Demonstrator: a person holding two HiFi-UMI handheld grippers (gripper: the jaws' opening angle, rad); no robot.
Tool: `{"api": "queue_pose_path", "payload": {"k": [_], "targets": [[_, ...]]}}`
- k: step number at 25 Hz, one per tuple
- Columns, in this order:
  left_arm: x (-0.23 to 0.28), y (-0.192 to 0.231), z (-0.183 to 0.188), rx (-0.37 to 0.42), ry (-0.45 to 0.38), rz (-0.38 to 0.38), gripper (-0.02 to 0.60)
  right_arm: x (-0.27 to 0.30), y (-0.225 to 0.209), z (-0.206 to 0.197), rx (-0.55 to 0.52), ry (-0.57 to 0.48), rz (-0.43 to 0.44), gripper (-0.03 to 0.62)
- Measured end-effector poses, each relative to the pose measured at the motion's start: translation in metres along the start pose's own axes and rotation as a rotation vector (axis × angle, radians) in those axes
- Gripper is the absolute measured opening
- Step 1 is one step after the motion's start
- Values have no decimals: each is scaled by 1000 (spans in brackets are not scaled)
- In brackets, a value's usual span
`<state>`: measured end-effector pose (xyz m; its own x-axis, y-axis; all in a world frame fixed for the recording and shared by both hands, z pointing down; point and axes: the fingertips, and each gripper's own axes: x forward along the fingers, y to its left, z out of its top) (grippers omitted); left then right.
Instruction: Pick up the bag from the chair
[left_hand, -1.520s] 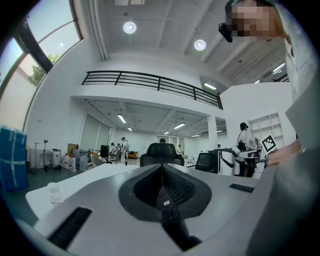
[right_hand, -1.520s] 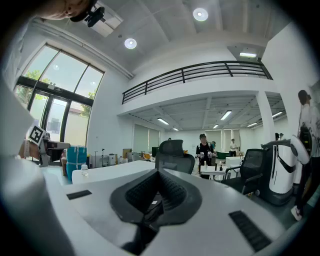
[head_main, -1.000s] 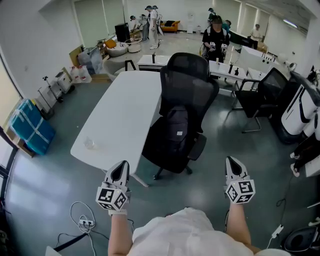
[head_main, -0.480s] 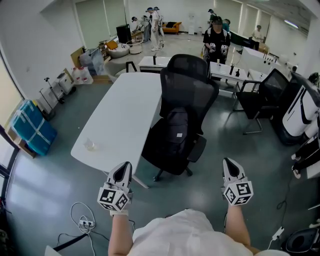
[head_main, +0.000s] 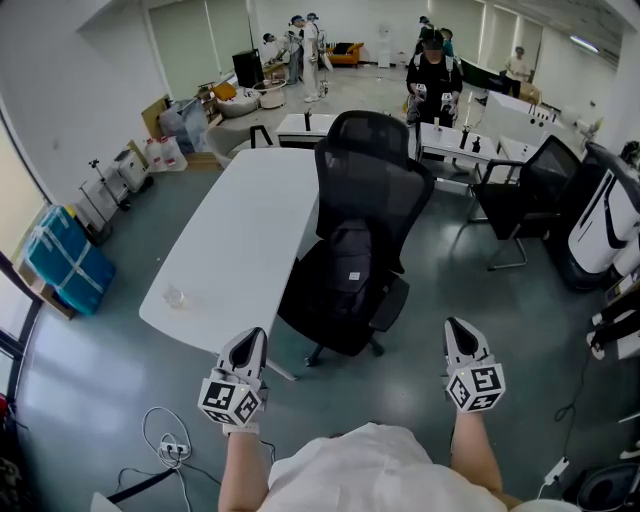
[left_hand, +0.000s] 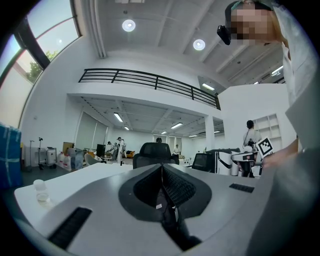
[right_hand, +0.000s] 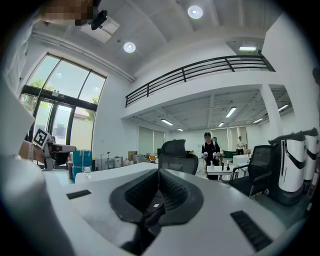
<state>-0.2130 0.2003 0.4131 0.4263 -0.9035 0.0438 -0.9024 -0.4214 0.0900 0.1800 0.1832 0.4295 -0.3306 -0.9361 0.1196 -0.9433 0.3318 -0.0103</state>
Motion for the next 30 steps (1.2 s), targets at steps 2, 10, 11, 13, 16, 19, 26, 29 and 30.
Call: {"api": "queue_pose_path", "payload": {"k": [2, 10, 11, 13, 16, 19, 26, 29, 30], "targets": [[7, -4, 0, 0, 3, 6, 26, 3, -9, 1, 1, 1, 3, 20], [37, -25, -1, -8, 5, 14, 26, 19, -40, 6, -7, 7, 37, 20], [40, -28, -1, -11, 6, 15, 26, 21, -43, 7, -10, 9, 43, 20], [47, -33, -2, -16, 9, 15, 26, 25, -48, 9, -16, 13, 58, 20], [55, -39, -5, -19, 12, 20, 26, 31, -55, 10, -25, 16, 76, 20], [61, -43, -9, -17, 15, 22, 26, 36, -59, 8, -28, 17, 86, 20], [69, -47, -20, -32, 27, 31, 26, 47, -64, -1, -22, 35, 108, 20], [78, -46, -25, -32, 34, 24, 26, 57, -64, -7, -20, 44, 117, 20], [80, -46, -27, -31, 38, 22, 26, 60, -64, -9, -19, 48, 120, 20]]}}
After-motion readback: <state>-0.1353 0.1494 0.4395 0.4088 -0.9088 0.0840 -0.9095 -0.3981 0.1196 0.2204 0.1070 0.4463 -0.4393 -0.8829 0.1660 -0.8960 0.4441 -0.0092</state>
